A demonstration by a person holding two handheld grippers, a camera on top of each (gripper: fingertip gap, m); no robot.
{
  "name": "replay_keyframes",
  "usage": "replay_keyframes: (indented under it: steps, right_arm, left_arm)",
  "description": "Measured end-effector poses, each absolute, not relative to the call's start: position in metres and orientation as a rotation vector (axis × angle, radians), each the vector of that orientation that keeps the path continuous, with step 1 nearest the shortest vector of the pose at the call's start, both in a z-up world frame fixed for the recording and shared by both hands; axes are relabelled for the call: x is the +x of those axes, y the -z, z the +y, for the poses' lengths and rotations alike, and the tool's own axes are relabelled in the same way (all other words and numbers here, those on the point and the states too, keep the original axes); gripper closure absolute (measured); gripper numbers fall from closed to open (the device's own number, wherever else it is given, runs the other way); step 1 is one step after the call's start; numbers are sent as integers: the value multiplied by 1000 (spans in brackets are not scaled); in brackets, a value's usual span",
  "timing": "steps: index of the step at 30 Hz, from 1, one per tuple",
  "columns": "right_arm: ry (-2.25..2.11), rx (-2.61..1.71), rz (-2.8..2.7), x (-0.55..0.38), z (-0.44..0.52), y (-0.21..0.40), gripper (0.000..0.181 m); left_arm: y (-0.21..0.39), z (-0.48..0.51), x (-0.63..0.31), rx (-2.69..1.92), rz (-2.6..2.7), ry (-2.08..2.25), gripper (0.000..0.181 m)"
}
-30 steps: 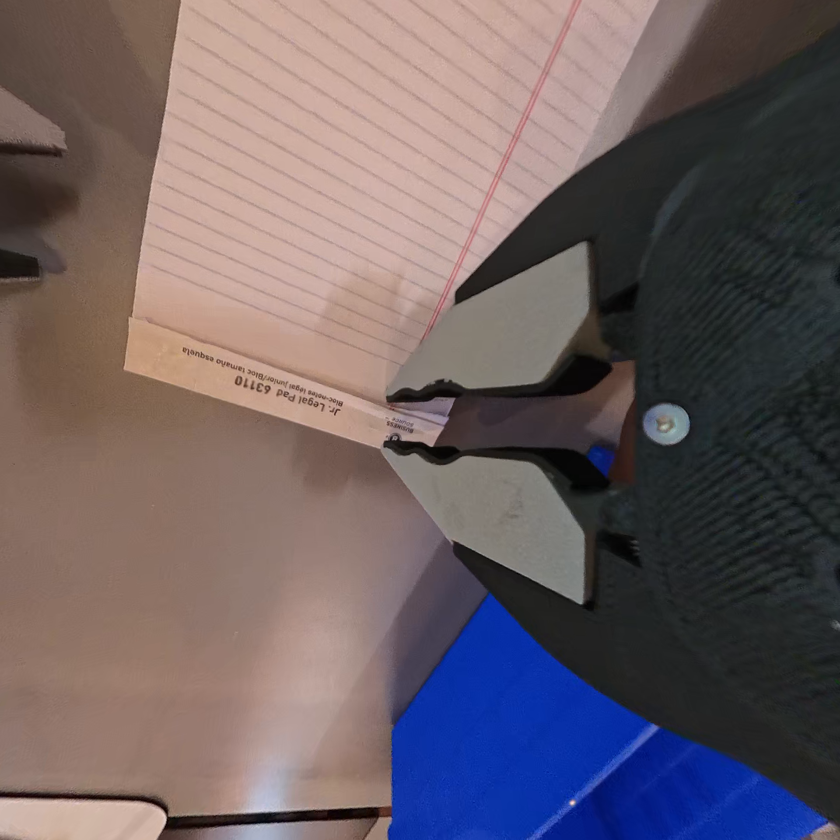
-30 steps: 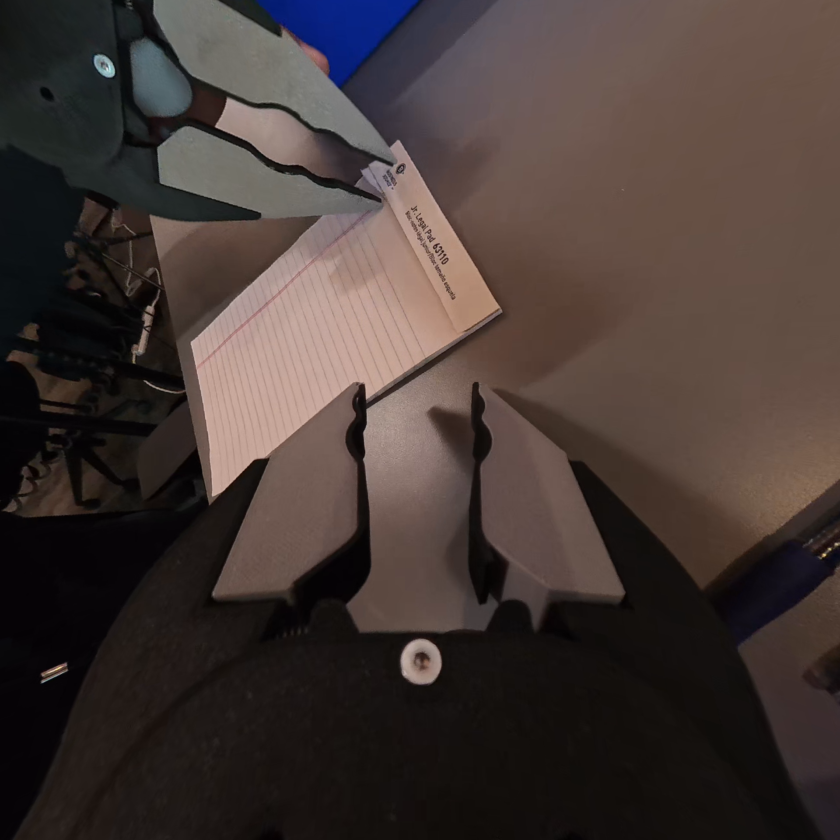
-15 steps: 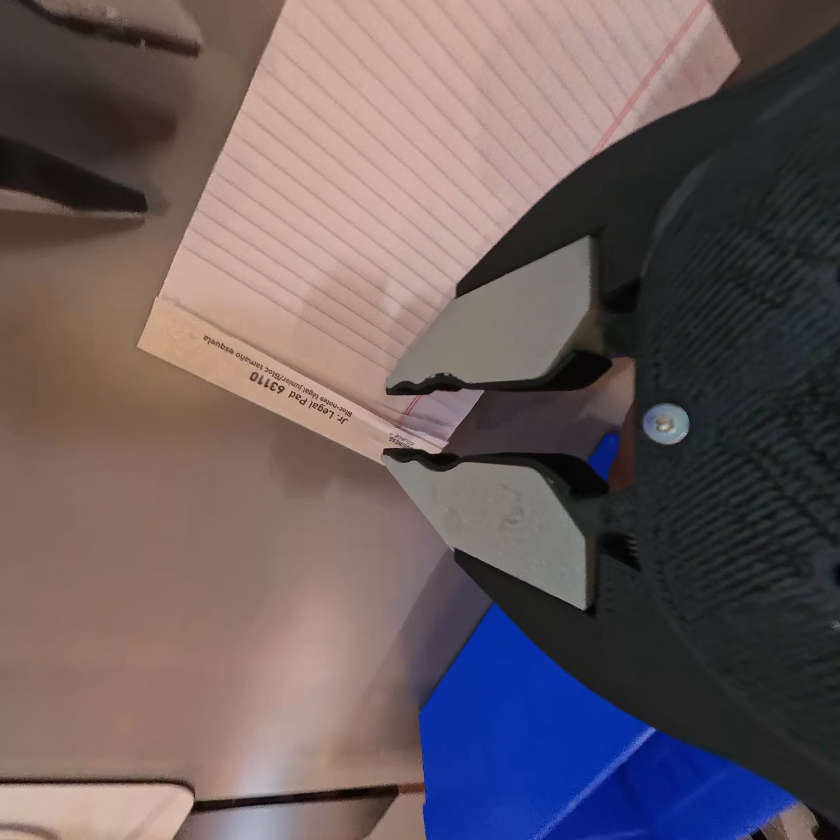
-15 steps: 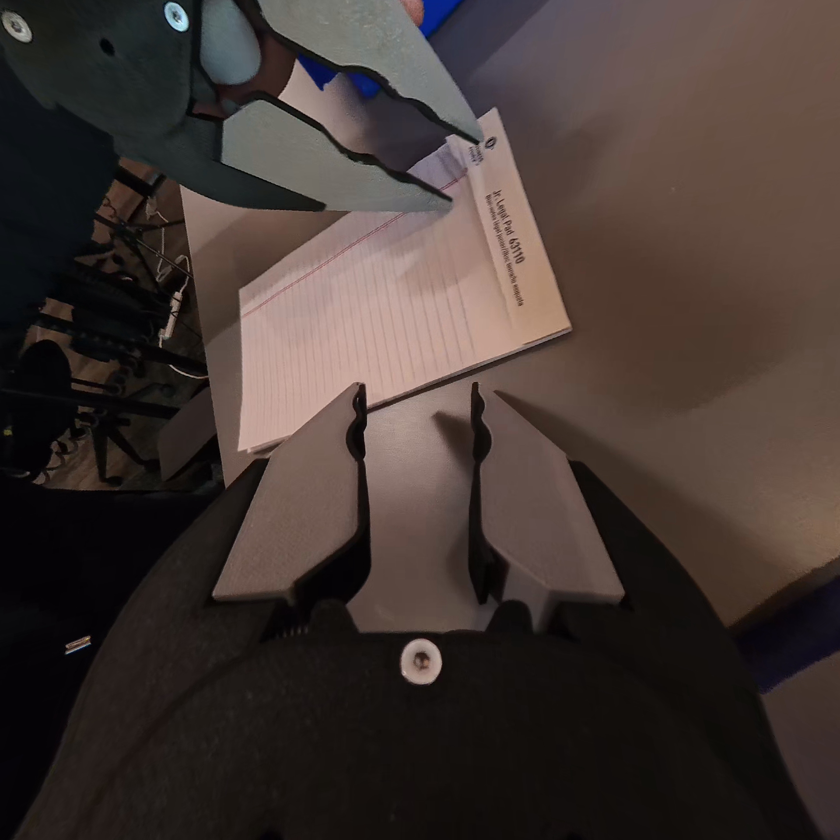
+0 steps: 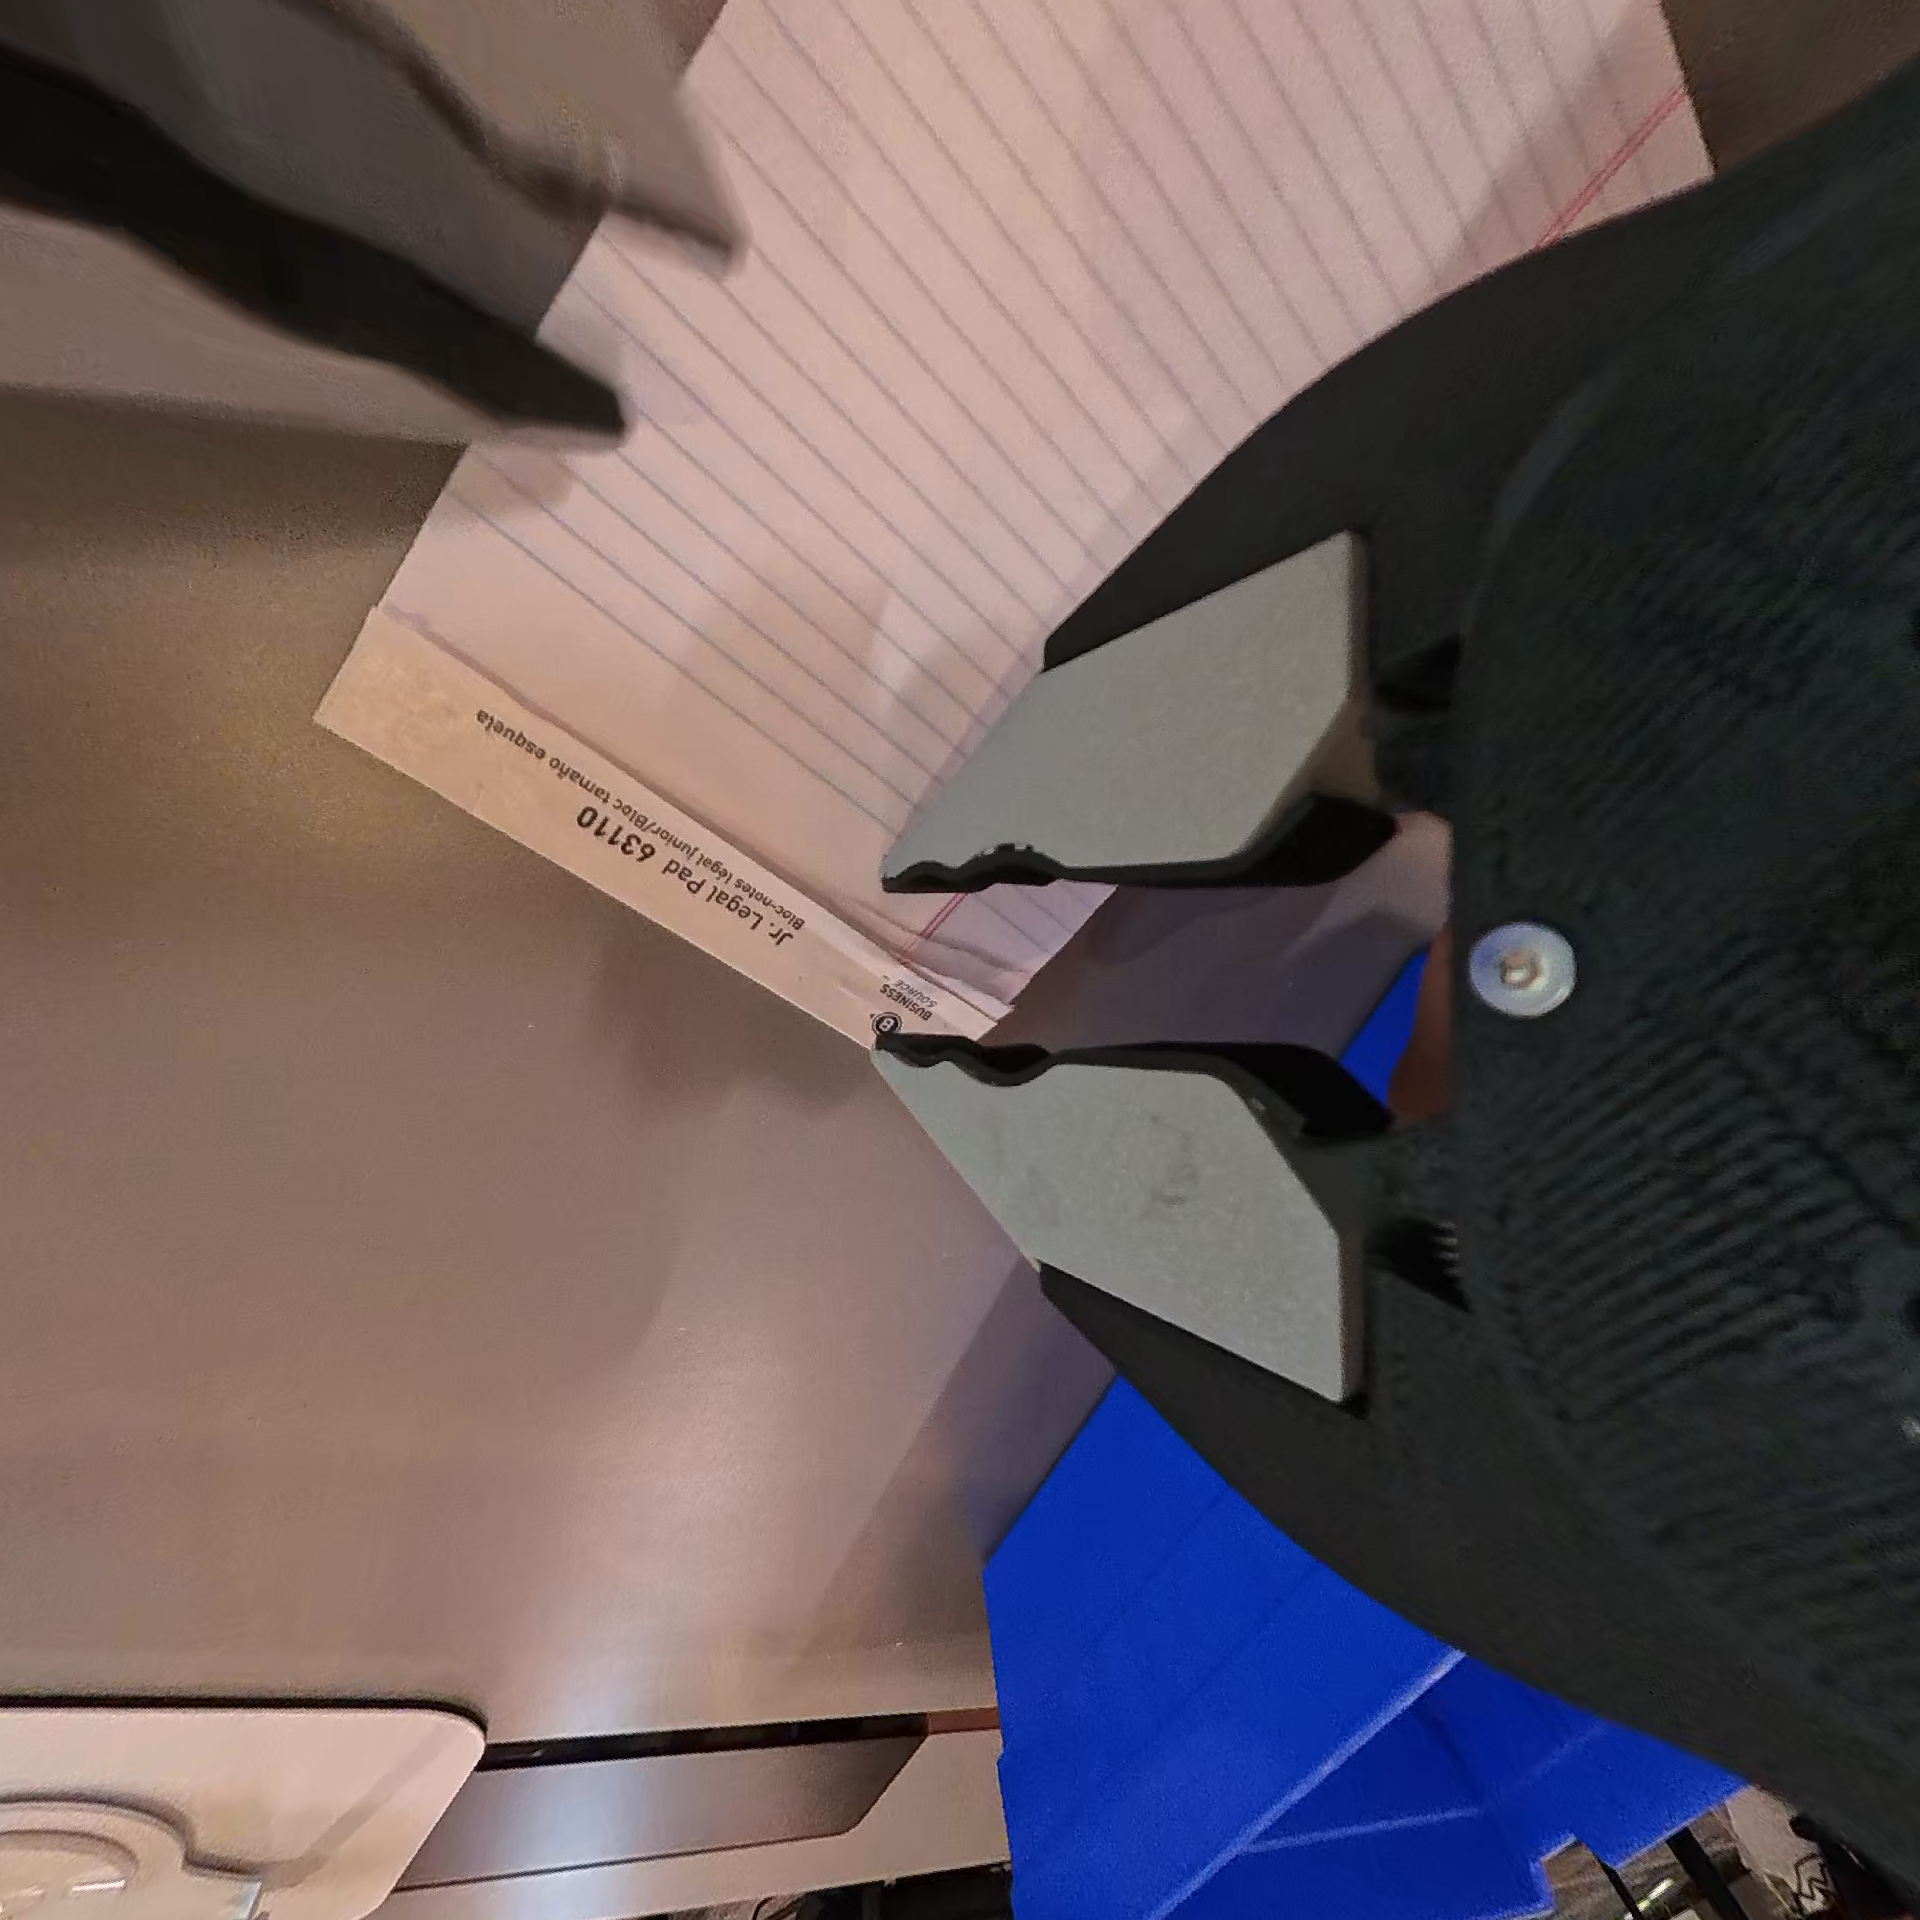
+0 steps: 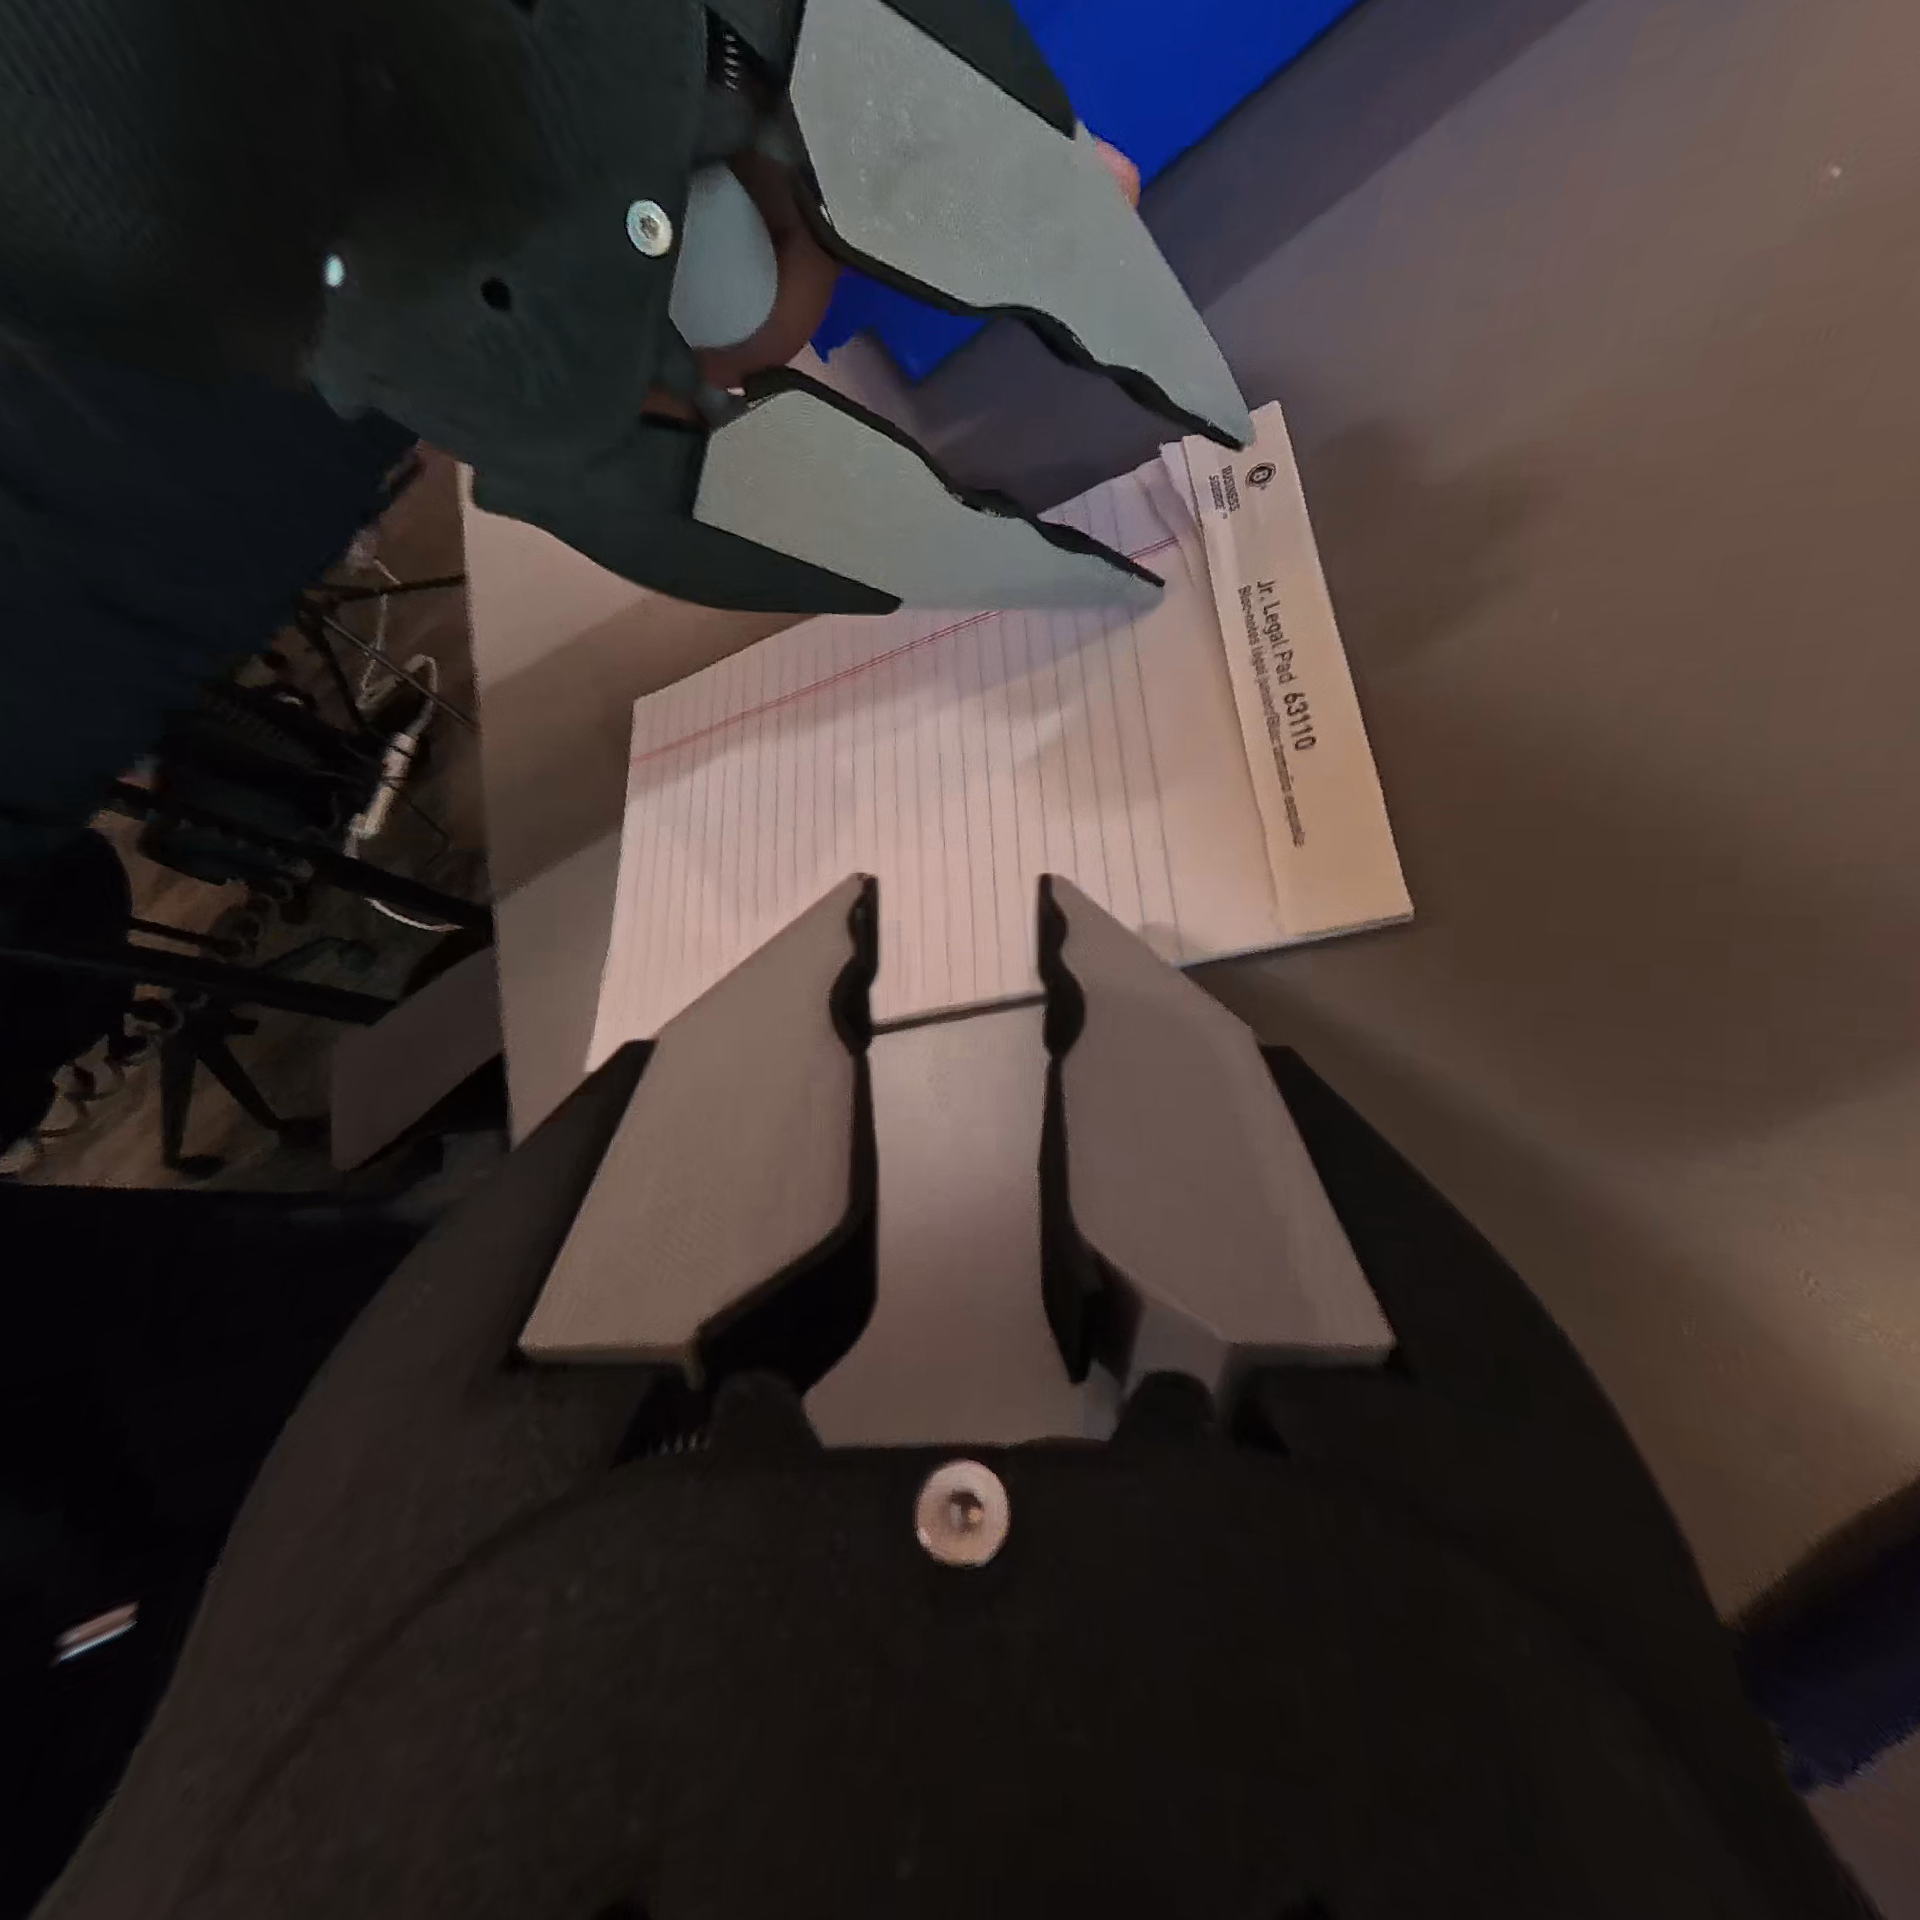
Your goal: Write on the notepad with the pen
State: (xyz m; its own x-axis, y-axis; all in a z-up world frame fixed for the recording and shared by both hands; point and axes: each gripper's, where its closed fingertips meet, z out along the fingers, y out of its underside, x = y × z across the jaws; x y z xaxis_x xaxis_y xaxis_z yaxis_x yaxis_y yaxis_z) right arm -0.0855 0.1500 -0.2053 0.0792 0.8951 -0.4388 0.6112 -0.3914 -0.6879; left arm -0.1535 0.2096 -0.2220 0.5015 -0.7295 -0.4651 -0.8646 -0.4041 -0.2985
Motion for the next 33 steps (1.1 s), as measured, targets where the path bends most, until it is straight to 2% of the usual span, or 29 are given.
replay_keyframes:
  steps: [1, 2, 10, 19, 24, 33]
  right_arm:
    - [-1125, -2060, -1540, -87, 151, 217, 175]
    - [-1049, -2078, -1572, -88, 152, 226, 181]
    - [-989, -2141, -1647, -87, 146, 229, 181]
    - [-1084, -2136, -1719, -84, 143, 228, 181]
    - [-1131, -2146, -1754, -80, 141, 228, 181]
    - [-1230, -2143, -1733, -76, 141, 228, 181]
  left_arm:
    - [222, 210, -153, -2244, 1309, -358, 156]
    - [221, 210, -152, -2239, 1311, -357, 155]
    - [222, 211, -147, -2233, 1364, -339, 157]
    - [226, 215, -129, -2197, 1452, -276, 169]
    - [223, 222, -121, -2152, 1550, -342, 158]
    - [223, 227, -106, -1973, 1720, -320, 159]
